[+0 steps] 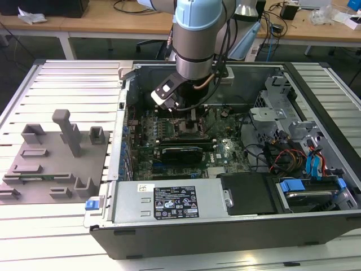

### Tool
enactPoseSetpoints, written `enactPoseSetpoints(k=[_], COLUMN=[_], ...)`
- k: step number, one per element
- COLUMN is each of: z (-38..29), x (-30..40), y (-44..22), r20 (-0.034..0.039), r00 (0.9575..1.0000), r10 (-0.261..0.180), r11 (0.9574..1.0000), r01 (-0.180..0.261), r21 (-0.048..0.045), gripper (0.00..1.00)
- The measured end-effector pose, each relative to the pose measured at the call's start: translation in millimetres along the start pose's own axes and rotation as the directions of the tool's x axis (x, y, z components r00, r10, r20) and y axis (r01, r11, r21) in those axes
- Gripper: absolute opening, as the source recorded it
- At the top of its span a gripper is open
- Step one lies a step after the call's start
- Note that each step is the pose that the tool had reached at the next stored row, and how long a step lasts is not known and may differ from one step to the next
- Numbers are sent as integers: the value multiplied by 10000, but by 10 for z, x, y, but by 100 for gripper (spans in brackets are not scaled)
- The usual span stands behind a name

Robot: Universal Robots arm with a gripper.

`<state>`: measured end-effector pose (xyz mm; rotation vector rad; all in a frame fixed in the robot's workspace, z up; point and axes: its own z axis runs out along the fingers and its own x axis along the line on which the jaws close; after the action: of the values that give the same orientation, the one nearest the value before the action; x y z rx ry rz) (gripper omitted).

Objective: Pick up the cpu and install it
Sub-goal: 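Place the cpu into insertion slot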

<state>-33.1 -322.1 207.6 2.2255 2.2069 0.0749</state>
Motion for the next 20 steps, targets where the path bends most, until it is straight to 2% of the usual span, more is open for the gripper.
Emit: enactPoseSetpoints(k=[7, 12, 13, 15, 19, 20], z=[42, 41, 23, -36, -227, -305], x=[-3, -1, 4, 2, 7, 9], y=[-3, -2, 1, 2, 9, 11], r20=[5, -4, -28, 11, 127, 180], r00=[10000, 10000, 10000, 10000, 9999, 9998], r10=[0, 1, 1, -1, -4, -6], r11=[10000, 10000, 10000, 10000, 10000, 10000], r01=[0, -1, -1, 1, 4, 6], r21=[4, -1, -14, -1, -1, -1], gripper=[11, 11, 11, 11, 11, 11])
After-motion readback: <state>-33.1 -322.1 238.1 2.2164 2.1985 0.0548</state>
